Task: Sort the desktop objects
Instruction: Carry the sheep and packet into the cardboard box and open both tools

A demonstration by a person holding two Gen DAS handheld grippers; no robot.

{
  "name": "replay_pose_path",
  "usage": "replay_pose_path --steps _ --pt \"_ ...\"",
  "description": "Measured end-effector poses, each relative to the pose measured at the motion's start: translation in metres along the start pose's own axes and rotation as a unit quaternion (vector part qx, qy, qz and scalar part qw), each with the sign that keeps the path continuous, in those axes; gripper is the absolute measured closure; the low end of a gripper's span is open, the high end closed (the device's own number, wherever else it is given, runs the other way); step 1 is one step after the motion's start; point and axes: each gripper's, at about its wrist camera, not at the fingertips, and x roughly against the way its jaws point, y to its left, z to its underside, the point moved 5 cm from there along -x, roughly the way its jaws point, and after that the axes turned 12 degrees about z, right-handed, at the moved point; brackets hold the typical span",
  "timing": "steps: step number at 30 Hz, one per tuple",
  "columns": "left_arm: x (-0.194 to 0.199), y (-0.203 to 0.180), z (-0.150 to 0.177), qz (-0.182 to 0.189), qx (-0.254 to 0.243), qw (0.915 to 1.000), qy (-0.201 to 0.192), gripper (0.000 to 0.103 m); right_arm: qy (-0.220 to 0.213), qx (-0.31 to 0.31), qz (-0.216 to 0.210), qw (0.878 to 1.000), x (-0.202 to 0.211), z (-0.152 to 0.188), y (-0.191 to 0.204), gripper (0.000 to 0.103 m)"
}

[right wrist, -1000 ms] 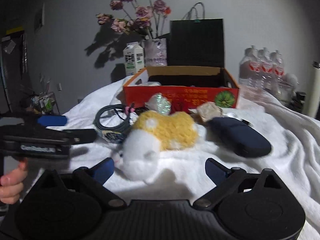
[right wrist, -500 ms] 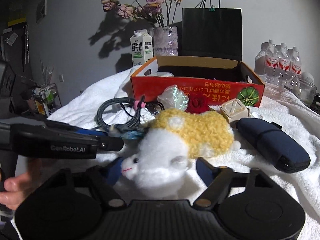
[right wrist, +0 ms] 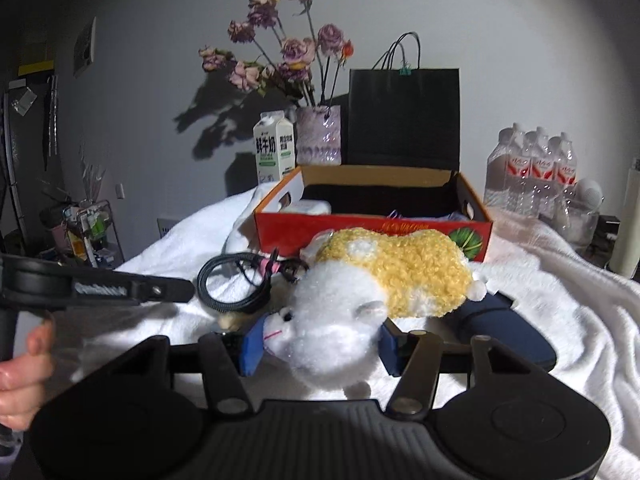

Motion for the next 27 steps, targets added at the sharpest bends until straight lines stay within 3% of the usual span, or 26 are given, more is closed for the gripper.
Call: replay_pose_path --steps 2,4,5,6,7,8,9,11,13,14,15,22,27 --pt "-0.006 -0.003 -0.008 0.000 -0.033 0.9993 0.016 0.101 -0.006 -0.003 -0.008 1.000 0.003 -0.012 -0.008 0.048" --pt "-0.024 -0.001 -0.004 0.038 -0.027 0.9969 0.064 0.096 -0.018 0.002 0.001 1.000 0.004 -0.021 -0.015 0.048" --pt "-0.034 0.003 0.001 0.048 -0.006 0.9958 0.078 0.080 -0.023 0.006 0.007 1.000 0.003 -0.024 -0.018 0.048" --pt "-0.044 0.007 0.006 0.043 0.013 0.9952 0.087 0.037 -0.026 0.006 0.011 1.000 0.003 -0.025 -0.022 0.047" --pt "-0.054 0.010 0.011 0.028 0.024 0.9955 0.087 0.020 -0.027 0.002 0.011 1.000 0.001 -0.026 -0.025 0.047" --pt "-0.062 0.012 0.015 0.013 0.023 0.9962 0.084 0.019 -0.024 -0.005 0.009 1.000 -0.002 -0.025 -0.027 0.047" --pt "-0.069 0.013 0.018 0.008 0.019 0.9959 0.088 0.032 -0.019 -0.011 0.008 1.000 -0.004 -0.023 -0.028 0.047" --pt "-0.084 0.015 0.024 0.015 0.038 0.9936 0.105 0.038 -0.008 -0.016 0.007 1.000 -0.008 -0.018 -0.027 0.047" --pt "-0.092 0.018 0.029 0.003 0.058 0.9911 0.119 0.061 0.000 -0.014 0.001 1.000 -0.009 -0.012 -0.024 0.047" --pt "-0.092 0.018 0.030 0.000 0.063 0.9909 0.118 0.079 0.002 -0.014 -0.001 1.000 -0.009 -0.009 -0.024 0.047" --pt "-0.087 0.016 0.031 0.006 0.067 0.9910 0.116 0.087 0.003 -0.013 -0.002 1.000 -0.007 -0.006 -0.023 0.047" --pt "-0.025 0.002 -0.001 0.000 0.070 0.9966 0.043 0.093 -0.008 -0.015 -0.006 1.000 0.002 -0.005 -0.028 0.047" --pt "-0.020 0.013 -0.072 -0.022 0.024 0.9994 -0.009 0.092 -0.039 0.020 -0.035 0.998 -0.005 -0.047 -0.029 0.047"
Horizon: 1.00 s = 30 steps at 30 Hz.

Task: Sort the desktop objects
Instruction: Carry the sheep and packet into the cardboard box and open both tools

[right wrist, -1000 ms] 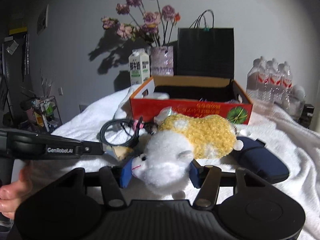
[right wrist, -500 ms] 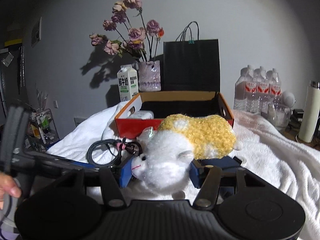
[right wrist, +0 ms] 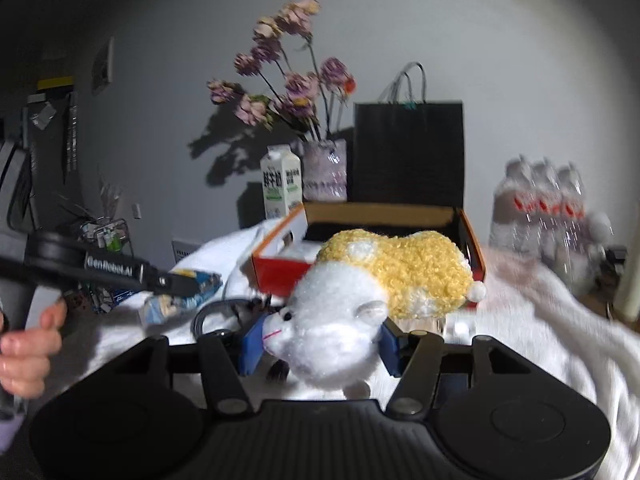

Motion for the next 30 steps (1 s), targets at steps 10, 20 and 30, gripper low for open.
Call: replay_pose_path --steps 10,20,30 --pt "-0.193 0.059 -0.114 -0.053 -0.026 0.9976 0.035 0.091 0.058 0.060 -0.035 0.996 -0.205 -0.112 -0.017 0.047" --pt "-0.267 0.106 -0.122 -0.068 0.001 0.9952 0.070 0.043 0.163 0.081 -0.032 0.983 -0.365 -0.097 0.008 0.036" --pt "-0.233 0.110 -0.140 -0.125 0.013 0.9879 0.091 0.010 0.132 0.018 0.005 0.991 -0.329 -0.123 -0.035 0.021"
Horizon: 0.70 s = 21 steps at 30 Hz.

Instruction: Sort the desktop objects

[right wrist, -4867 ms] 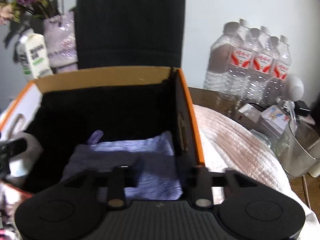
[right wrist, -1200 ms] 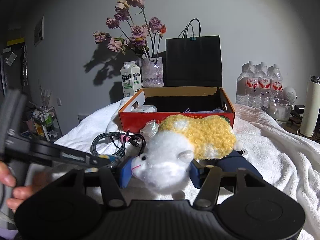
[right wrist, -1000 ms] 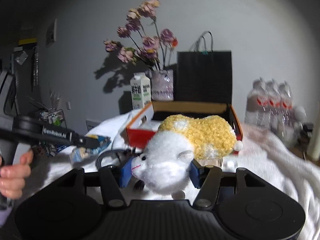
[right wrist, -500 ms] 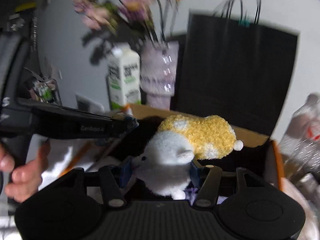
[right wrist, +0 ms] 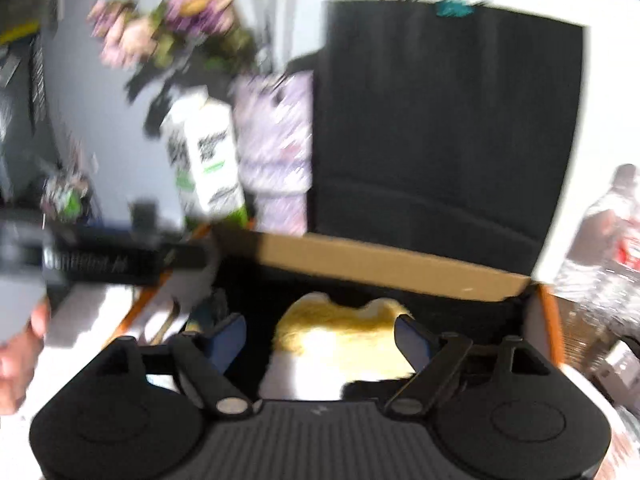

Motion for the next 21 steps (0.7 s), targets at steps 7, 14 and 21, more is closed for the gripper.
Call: replay_pose_path --steps 7,14,21 --pt "0.029 0.005 0.020 -0.024 0.030 0.9977 0.056 0.008 0.047 -0.061 0.097 0.992 0.038 -0.011 -0.039 0.017" --pt "0.085 -0.016 0.052 -0.035 -0.016 0.9988 0.030 0.008 0.033 -0.065 0.096 0.993 0.088 0.010 -0.043 0.017" --pt "0.161 -0.045 0.153 0.025 -0.059 0.9979 -0.010 0.003 -0.028 -0.033 0.073 0.996 0.168 0.082 -0.021 0.010"
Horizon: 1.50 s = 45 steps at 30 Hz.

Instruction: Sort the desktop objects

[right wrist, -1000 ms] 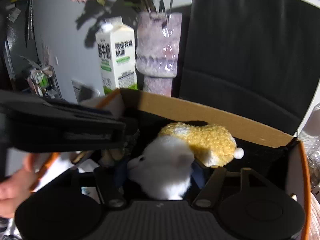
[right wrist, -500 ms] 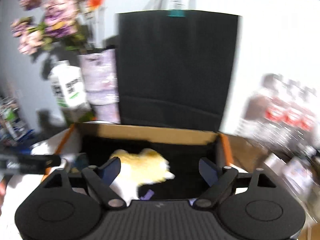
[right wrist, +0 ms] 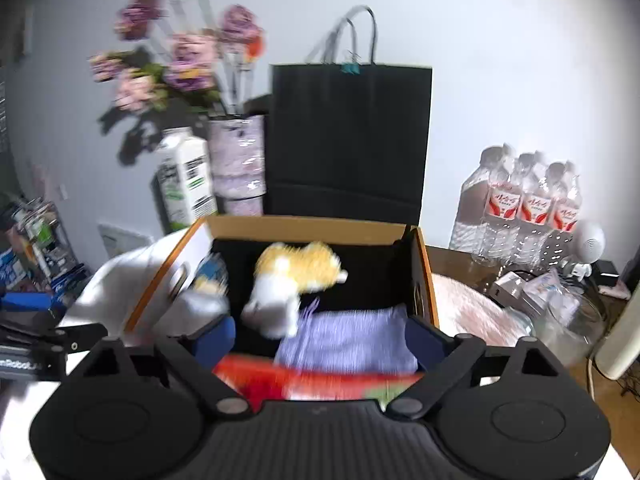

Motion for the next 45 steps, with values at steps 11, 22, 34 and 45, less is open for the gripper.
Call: replay_pose_path --steps 11,22,34,45 --pt "0.081 -0.053 0.139 -0.002 0.008 0.9991 -0.043 0.002 -0.059 0.026 0.003 0.998 0.112 0.163 0.014 0.006" --pt "0.082 -0.050 0.176 -0.012 0.025 0.9996 -0.009 0.002 -0.077 0.034 0.004 0.996 0.158 0.218 0.018 0.006" --pt "0.049 0.004 0.129 -0.023 0.036 0.9983 -0.040 0.021 -0.076 0.036 -0.044 0.995 0.138 0.205 0.037 0.016" --pt "-0.049 0.051 0.076 0.016 0.034 0.9993 0.005 0.090 -0.056 0.064 -0.080 0.993 0.071 0.159 0.095 0.040"
